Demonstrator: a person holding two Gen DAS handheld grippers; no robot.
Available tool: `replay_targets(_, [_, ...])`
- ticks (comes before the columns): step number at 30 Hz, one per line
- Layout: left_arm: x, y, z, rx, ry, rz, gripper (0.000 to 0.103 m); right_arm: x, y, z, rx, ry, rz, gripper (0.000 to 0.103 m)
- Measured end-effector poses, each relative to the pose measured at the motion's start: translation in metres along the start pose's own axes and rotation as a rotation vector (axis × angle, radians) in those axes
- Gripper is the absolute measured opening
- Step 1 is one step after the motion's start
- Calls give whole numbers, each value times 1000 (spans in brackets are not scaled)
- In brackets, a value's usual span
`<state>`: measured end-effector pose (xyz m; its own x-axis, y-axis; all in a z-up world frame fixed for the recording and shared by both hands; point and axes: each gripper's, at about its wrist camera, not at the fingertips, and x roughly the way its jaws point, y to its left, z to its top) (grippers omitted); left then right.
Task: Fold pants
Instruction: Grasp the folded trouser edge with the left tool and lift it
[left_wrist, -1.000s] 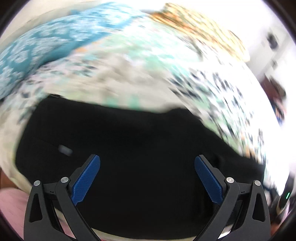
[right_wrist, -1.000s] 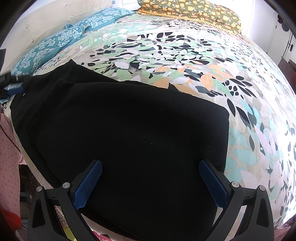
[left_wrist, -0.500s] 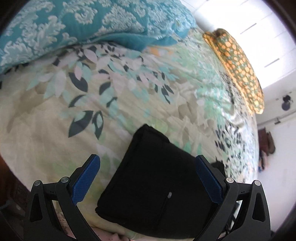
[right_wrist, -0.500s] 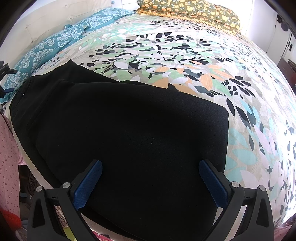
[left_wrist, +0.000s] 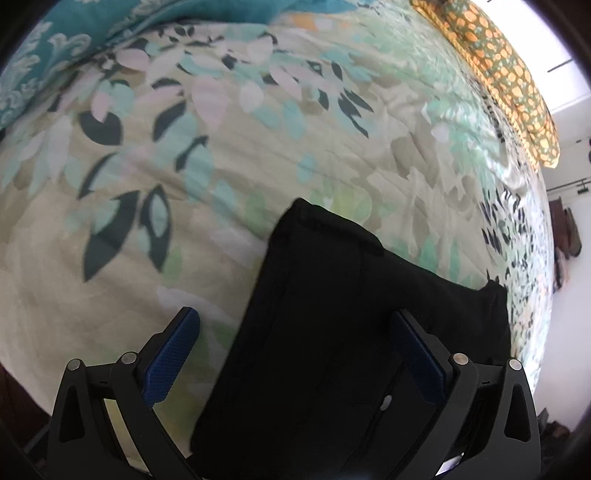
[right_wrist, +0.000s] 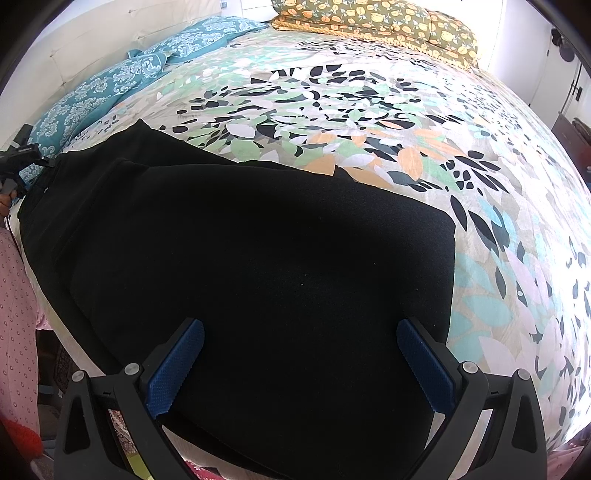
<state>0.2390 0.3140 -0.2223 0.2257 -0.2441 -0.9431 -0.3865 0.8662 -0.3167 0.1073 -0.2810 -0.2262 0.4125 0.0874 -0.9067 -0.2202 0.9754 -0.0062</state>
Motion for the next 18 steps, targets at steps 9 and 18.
replay_targets(9, [5, -15, -10, 42, 67, 25, 74, 0, 0, 0, 1, -2, -1, 103])
replay_targets(18, [-57, -36, -47, -67, -71, -102, 21, 1, 3, 0, 1, 8, 1, 103])
